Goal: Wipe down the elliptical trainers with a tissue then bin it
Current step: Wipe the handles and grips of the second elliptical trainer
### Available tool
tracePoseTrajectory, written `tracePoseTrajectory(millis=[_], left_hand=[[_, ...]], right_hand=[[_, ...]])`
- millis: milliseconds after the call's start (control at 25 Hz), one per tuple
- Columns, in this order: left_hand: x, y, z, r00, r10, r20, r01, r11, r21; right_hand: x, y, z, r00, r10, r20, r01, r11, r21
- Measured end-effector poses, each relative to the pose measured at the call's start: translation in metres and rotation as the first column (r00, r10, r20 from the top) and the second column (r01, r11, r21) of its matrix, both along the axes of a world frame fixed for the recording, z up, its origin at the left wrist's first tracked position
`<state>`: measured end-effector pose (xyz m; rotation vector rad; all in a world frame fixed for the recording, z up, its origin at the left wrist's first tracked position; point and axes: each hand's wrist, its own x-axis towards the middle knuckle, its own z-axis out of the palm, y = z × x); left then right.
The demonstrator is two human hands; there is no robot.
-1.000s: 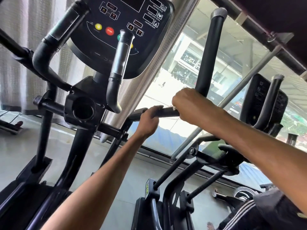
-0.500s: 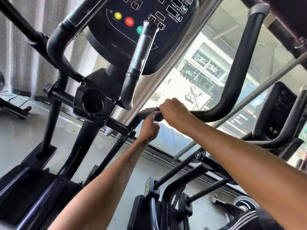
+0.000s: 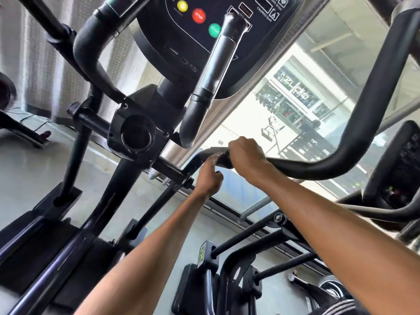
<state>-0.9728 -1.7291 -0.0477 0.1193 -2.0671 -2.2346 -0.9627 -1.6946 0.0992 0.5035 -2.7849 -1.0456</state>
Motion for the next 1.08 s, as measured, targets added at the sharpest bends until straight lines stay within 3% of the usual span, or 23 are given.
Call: tracePoseTrajectory(millis=[120,480,600,760,920,1080], left_hand=[[0.008,0.0,0.014,0.998,0.015,-0.053,-0.016,1.0,-0.009],[0.043,0.02,0.067,0.974,-0.005,-0.226,0.034,0.991,0.128],[0.049,0.019,0.074,0.974,-0.039,-0.224,0.066,0.991,0.114],[0.057,0.014,0.08,0.971,-0.074,-0.226,0.088,0.995,0.053],[0.061,0.017,0.082,0.968,-0.072,-0.241,0.082,0.996,0.034],[0.075,0.006,0.098,0.95,-0.113,-0.292,0.102,0.993,-0.053]], right_hand=[[0.007,0.004,0.003,0.998,0.061,0.003,-0.061,0.998,0.034],[0.111,0.03,0.105,0.993,0.106,-0.052,-0.097,0.983,0.154],[0.13,0.038,0.121,0.983,0.142,-0.119,-0.124,0.981,0.151],[0.126,0.042,0.111,0.97,0.229,-0.078,-0.207,0.953,0.219],[0.12,0.069,0.084,0.847,0.526,-0.082,-0.489,0.829,0.271],[0.134,0.124,0.071,0.708,0.581,-0.401,-0.596,0.797,0.1]])
